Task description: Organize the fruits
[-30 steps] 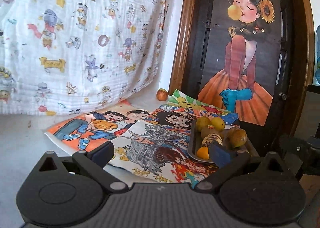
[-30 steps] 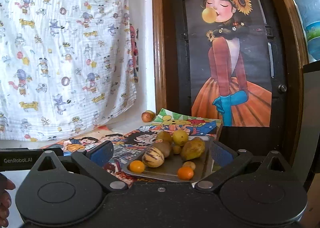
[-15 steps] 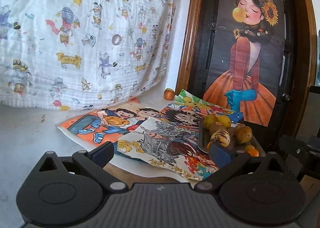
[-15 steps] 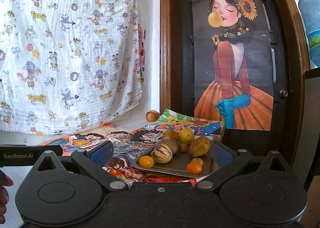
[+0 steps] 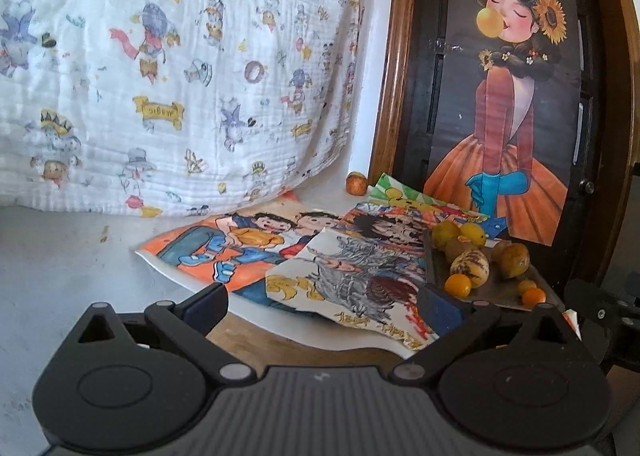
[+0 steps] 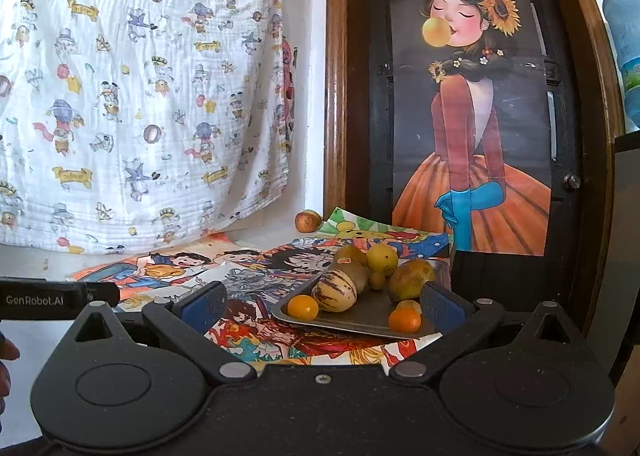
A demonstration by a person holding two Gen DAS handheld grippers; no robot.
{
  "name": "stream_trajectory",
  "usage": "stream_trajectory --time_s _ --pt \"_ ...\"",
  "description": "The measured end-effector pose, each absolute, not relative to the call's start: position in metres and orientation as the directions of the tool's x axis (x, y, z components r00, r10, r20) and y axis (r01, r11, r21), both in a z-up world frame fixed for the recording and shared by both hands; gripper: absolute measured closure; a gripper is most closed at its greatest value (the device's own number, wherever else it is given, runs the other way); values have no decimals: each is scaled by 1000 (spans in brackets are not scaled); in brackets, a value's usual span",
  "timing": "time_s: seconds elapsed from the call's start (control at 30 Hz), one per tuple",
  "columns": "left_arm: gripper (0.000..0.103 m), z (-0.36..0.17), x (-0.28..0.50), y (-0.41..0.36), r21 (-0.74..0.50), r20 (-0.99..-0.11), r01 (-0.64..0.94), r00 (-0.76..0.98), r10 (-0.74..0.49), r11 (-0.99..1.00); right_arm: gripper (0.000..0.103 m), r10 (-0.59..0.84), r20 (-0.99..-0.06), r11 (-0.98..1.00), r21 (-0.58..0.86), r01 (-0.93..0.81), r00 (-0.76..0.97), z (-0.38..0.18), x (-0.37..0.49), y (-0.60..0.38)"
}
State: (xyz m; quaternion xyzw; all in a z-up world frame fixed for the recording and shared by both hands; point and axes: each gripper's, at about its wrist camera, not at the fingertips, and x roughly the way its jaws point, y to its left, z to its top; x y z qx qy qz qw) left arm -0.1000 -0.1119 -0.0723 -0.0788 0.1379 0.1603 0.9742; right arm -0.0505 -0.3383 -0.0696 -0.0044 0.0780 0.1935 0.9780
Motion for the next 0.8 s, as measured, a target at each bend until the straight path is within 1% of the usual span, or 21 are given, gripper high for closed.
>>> stream_trajectory --time_s 0.37,0.8 --pt "0 -96 -92 -105 -95 -332 -335 898 287 938 0 362 -174 931 25 -364 916 -87 -38 -331" --pt "0 -104 -85 -103 -99 -356 -335 891 281 937 0 355 -192 934 33 -356 915 -93 -32 -332"
